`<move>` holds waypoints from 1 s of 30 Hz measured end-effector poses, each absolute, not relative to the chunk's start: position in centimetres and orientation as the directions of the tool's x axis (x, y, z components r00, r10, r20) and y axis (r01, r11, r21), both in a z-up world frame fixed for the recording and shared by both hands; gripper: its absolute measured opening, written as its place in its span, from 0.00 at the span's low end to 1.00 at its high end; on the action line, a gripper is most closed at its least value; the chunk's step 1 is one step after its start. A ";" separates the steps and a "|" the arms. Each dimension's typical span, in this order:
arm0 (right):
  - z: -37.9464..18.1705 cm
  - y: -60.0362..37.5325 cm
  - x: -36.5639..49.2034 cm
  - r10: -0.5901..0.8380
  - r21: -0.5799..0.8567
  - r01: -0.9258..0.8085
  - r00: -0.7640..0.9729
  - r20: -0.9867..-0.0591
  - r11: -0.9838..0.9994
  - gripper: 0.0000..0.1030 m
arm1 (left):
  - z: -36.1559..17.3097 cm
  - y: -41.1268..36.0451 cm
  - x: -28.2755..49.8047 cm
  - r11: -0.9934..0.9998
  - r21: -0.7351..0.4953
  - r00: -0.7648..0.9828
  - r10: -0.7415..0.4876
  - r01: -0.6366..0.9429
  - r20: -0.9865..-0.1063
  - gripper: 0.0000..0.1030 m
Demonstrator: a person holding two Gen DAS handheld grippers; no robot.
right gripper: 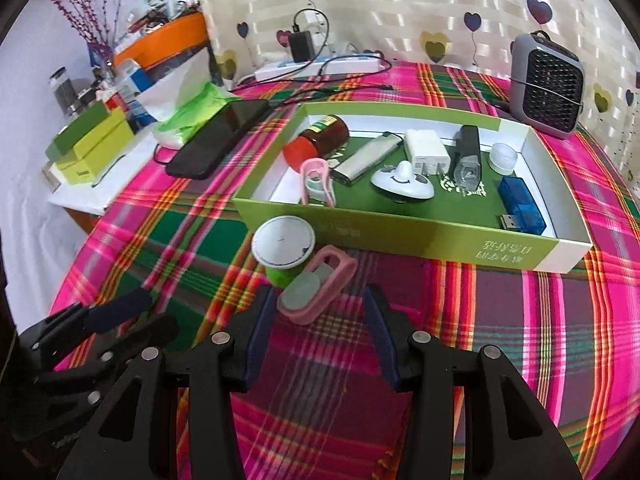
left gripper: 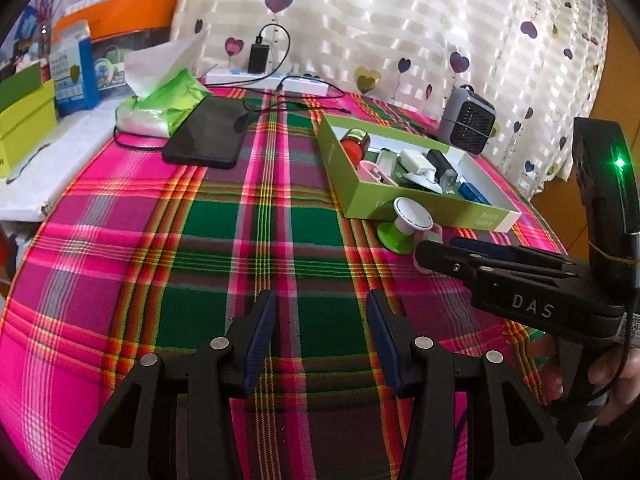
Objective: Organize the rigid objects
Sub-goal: 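Grasp the pink clip with the right gripper while the left approaches the white-topped green round object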
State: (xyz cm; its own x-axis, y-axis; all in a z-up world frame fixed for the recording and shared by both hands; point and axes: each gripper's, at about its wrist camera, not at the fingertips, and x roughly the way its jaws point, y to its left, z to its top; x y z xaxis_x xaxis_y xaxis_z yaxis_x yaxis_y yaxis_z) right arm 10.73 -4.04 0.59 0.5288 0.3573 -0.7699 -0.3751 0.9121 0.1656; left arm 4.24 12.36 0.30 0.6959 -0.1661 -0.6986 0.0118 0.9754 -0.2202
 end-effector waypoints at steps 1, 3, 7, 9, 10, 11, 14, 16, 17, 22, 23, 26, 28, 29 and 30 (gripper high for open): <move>0.5 -4.0 10.9 0.353 0.164 -0.373 0.526 -0.774 0.913 0.46 | 0.2 12.3 4.3 0.975 -0.221 0.689 -0.168 0.012 -0.705 0.45; 0.3 -3.8 11.1 0.340 0.154 -0.366 0.522 -0.782 0.918 0.46 | 0.2 12.3 4.4 0.976 -0.216 0.689 -0.164 0.011 -0.706 0.45; 0.2 -3.4 11.5 0.322 0.136 -0.360 0.526 -0.787 0.923 0.46 | -0.1 12.2 4.7 0.979 -0.206 0.688 -0.156 0.010 -0.709 0.45; 0.2 -3.2 11.8 0.311 0.129 -0.353 0.530 -0.789 0.927 0.46 | -0.1 12.0 4.8 0.980 -0.198 0.686 -0.150 0.009 -0.712 0.45; 0.2 -3.2 11.9 0.305 0.124 -0.347 0.533 -0.790 0.929 0.46 | 0.0 11.9 4.8 0.981 -0.193 0.686 -0.146 0.008 -0.713 0.45; 0.2 -3.2 12.0 0.305 0.125 -0.346 0.533 -0.789 0.930 0.46 | 0.0 11.9 4.8 0.983 -0.186 0.686 -0.140 0.007 -0.714 0.45; 0.1 -3.0 12.1 0.297 0.114 -0.347 0.538 -0.789 0.931 0.46 | 0.0 11.8 4.8 0.983 -0.182 0.685 -0.136 0.006 -0.715 0.45; 0.1 -3.0 12.0 0.292 0.103 -0.350 0.544 -0.787 0.931 0.46 | 0.0 11.9 4.7 0.981 -0.192 0.687 -0.143 0.005 -0.713 0.45; 0.1 -3.0 12.0 0.288 0.098 -0.350 0.547 -0.786 0.932 0.46 | 0.0 12.0 4.7 0.980 -0.201 0.688 -0.150 0.005 -0.711 0.44; 0.1 -3.2 12.0 0.283 0.087 -0.354 0.555 -0.782 0.931 0.46 | -0.1 12.2 4.6 0.979 -0.204 0.689 -0.150 0.003 -0.709 0.45; 0.0 -3.3 11.9 0.275 0.079 -0.349 0.559 -0.782 0.934 0.46 | 0.0 12.2 4.5 0.981 -0.195 0.688 -0.143 0.002 -0.711 0.45; 0.0 -3.6 11.9 0.267 0.072 -0.343 0.566 -0.780 0.937 0.41 | 0.0 12.2 4.3 0.983 -0.183 0.688 -0.134 0.001 -0.714 0.45; 0.0 -4.0 11.9 0.256 0.068 -0.328 0.573 -0.779 0.942 0.32 | 0.0 12.1 4.4 0.982 -0.187 0.688 -0.137 0.002 -0.712 0.45; 0.0 -4.2 11.9 0.257 0.073 -0.325 0.573 -0.778 0.943 0.29 | 0.0 12.1 4.3 0.982 -0.191 0.690 -0.140 0.003 -0.710 0.45; 0.1 -4.3 11.9 0.261 0.079 -0.323 0.572 -0.777 0.943 0.27 | 0.0 12.1 4.2 0.981 -0.195 0.692 -0.144 0.004 -0.708 0.45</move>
State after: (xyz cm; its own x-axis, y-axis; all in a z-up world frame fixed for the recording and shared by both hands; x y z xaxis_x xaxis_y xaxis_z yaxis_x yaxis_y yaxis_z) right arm 11.92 -4.34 0.06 0.5723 0.2610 -0.7774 -0.3233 0.9430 0.0786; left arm 4.18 12.13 -0.01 0.6919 -0.1437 -0.7076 0.0040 0.9807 -0.1953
